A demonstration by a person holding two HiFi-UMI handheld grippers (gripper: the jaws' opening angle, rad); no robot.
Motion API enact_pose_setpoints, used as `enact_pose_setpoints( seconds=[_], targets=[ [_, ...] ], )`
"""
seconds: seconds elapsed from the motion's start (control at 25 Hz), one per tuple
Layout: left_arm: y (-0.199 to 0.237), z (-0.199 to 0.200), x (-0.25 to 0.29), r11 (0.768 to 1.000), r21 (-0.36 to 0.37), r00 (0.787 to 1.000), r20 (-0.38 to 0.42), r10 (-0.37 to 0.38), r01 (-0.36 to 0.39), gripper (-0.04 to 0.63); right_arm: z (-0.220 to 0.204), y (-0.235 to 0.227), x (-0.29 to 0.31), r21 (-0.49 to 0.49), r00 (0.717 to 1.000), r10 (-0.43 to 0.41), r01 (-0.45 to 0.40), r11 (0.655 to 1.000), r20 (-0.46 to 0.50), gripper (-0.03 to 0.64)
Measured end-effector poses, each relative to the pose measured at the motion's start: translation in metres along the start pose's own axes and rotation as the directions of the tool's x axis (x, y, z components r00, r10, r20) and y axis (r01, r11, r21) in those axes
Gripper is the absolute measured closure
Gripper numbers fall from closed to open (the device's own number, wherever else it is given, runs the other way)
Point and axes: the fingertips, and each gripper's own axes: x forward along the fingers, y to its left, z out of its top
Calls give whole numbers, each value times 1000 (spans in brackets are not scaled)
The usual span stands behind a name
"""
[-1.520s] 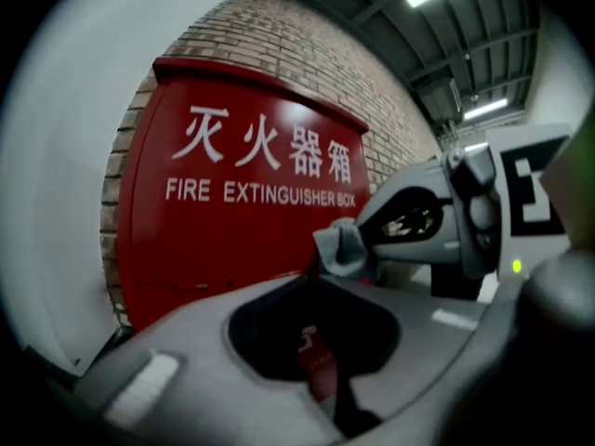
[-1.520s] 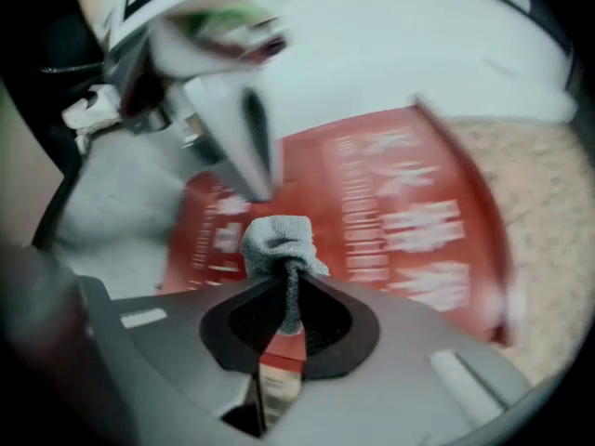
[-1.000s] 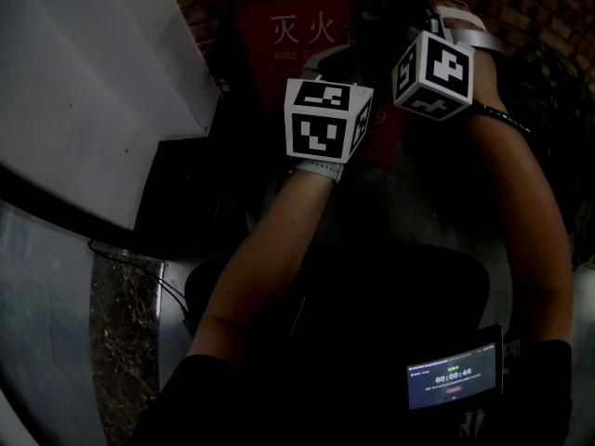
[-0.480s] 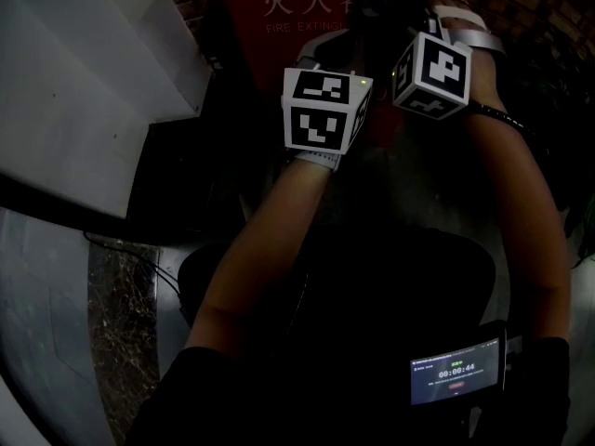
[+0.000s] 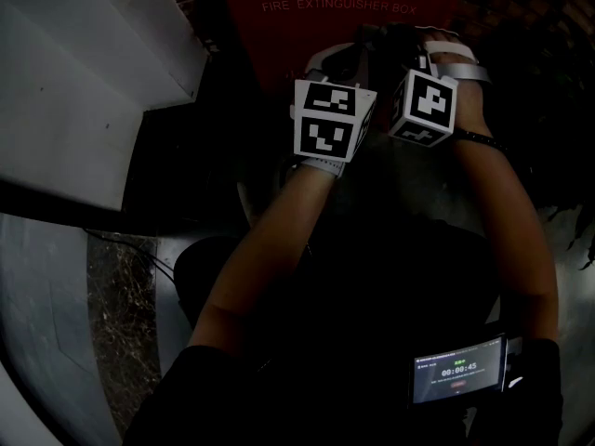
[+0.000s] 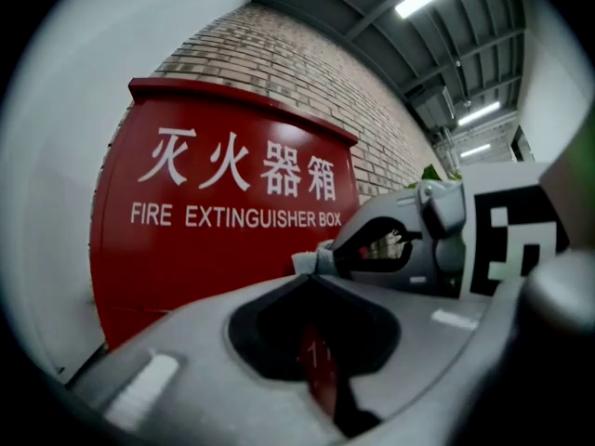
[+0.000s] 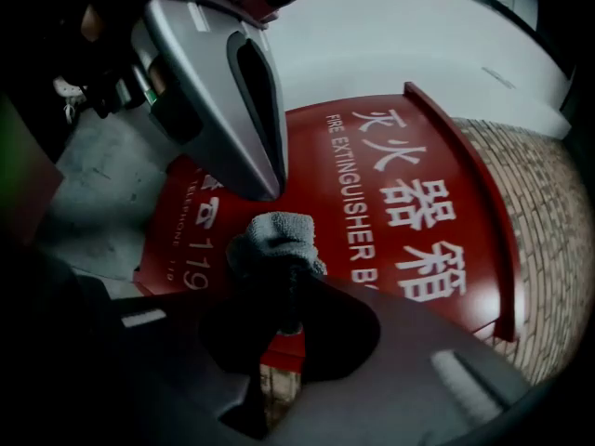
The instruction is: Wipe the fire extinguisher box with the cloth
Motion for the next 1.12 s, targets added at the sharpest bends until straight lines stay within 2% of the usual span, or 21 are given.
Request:
enact_pose_setpoints(
  seconds=[0.16, 0.4, 0.68, 1.12],
  targets=[
    [-6, -28, 7, 1000, -3, 999, -34, -11, 11, 594, -3, 28, 9, 19, 1000, 7, -7, 1000, -2, 583],
    [-6, -65, 15, 1000, -23, 996, -85, -16, 15, 594, -7, 34, 8, 86, 1000, -30, 31, 996, -4, 583],
    [-1, -83, 20, 999, -40, 995, -98, -8, 5, 594, -8, 79, 25, 108, 999, 31, -33, 994, 24, 583],
    [-2, -164, 25, 998, -56, 970, -244, -17, 3, 594, -13, 159, 50, 64, 984, 175, -173, 983, -20, 583]
  ],
)
